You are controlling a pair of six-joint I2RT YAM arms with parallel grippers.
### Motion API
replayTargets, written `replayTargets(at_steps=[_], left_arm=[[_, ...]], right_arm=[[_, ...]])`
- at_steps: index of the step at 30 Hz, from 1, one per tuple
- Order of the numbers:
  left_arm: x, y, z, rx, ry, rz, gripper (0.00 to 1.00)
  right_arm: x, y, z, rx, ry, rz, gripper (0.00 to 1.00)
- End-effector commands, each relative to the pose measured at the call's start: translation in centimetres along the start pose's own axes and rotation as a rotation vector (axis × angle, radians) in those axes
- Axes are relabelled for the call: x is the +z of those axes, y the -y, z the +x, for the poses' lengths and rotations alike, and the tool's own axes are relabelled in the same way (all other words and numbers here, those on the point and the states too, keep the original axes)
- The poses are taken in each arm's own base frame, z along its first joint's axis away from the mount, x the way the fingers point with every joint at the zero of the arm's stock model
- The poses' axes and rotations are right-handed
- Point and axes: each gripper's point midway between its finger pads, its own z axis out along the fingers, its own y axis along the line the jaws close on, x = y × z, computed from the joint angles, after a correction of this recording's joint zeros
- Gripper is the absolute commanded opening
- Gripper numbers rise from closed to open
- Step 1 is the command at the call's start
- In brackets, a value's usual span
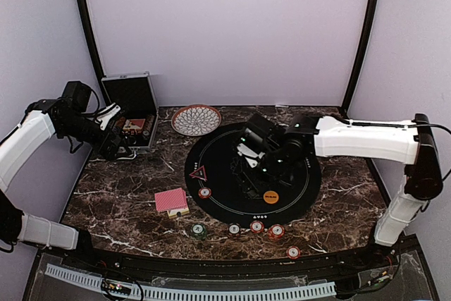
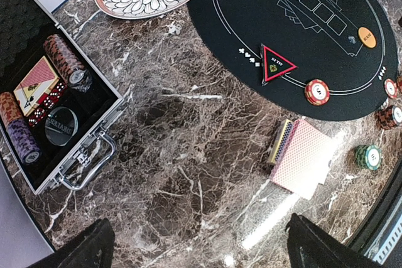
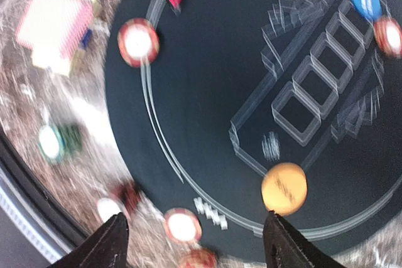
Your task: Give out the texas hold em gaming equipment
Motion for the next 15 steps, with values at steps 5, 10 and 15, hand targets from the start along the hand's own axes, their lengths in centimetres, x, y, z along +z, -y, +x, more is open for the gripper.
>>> replayTargets(at_steps=[5,10,15], left_arm=[[-0.3,1.0,0.1,0.013,0.000,0.026,0.99],[-0.4,1.0,-0.1,0.010,-0.001,0.028,0.99],[-0.4,0.9,0.0,0.009,-0.003,0.027,0.99]], right_arm=[[0.2,2.0,9.4,0.098,-0.146,0.001,0.84],[1.2,2.1,12.1,0.107,-0.197,-0.012,0.87],[2.0,1.0,12.2,0.104,-0.192,-0.066,0.88]])
